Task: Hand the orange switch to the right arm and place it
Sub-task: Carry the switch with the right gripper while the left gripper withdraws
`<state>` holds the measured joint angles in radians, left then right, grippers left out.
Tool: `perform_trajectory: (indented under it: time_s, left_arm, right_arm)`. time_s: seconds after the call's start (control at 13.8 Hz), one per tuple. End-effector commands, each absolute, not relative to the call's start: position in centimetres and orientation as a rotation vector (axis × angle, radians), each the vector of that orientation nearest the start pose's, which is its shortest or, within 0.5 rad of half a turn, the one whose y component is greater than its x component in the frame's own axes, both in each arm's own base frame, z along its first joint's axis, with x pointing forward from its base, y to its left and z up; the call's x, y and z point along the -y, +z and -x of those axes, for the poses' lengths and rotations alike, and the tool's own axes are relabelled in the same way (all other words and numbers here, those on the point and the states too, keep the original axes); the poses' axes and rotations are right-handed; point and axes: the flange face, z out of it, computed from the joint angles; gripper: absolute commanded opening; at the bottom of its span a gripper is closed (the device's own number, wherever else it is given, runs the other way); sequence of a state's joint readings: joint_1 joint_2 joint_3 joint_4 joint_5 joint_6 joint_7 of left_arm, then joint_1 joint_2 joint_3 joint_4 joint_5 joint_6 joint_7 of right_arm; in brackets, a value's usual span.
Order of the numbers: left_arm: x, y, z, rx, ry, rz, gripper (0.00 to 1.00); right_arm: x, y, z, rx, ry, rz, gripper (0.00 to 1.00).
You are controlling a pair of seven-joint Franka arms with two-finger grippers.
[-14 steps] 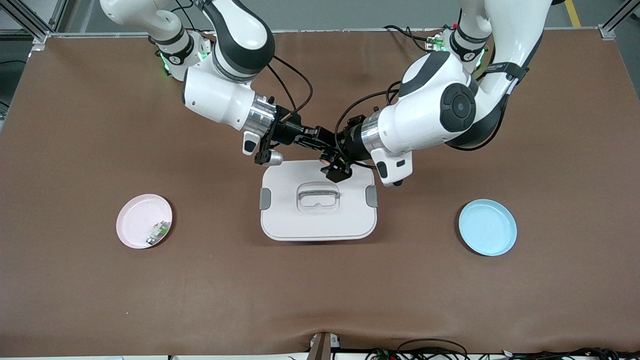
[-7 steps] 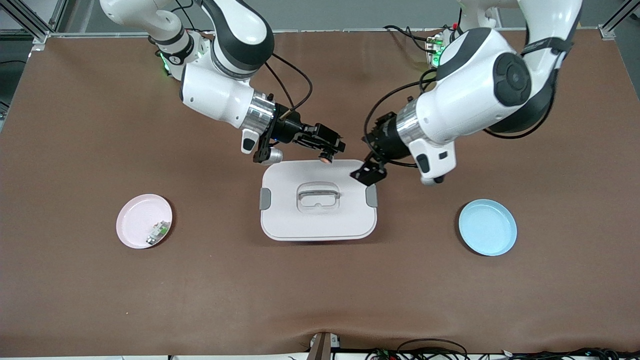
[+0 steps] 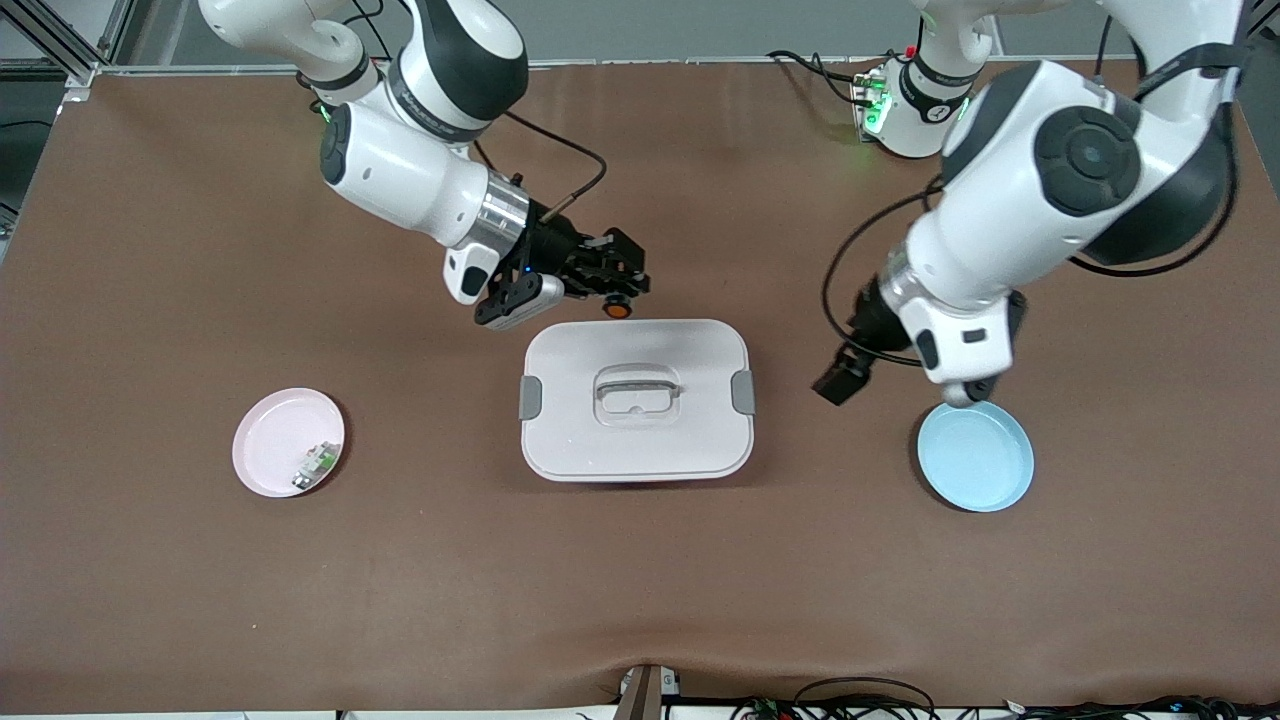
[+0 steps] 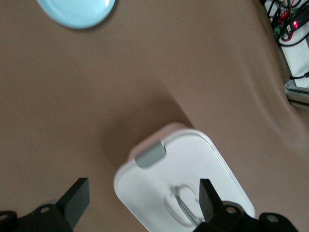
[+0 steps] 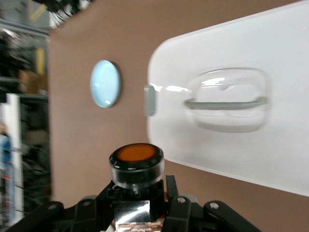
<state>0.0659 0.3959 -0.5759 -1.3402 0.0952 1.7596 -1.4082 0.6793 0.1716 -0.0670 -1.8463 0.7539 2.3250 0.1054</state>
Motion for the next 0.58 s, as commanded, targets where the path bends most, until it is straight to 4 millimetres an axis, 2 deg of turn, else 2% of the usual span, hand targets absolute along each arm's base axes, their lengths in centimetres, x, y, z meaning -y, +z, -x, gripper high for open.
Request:
perform_trajectory:
  time_s: [0.0,0.22,0.51]
  left_arm:
    - [21.0,54.2,-62.6,1.241,-0.007,2.960,1.00]
    - [16.8,54.3,-63.5,1.079,-0.042,2.954,1.00]
    - [10.9,54.6,-64.6,0.896,-0.096,2.949,1.00]
  right_arm:
    - [-32.8,48.0,-51.4,0.264,-0.068,2.639,0.00]
    - [-28.5,48.7,-52.2,0.527,-0.079,2.723,0.00]
    - [-22.1,48.5,-54.0,0.895,-0.087,2.792,0.00]
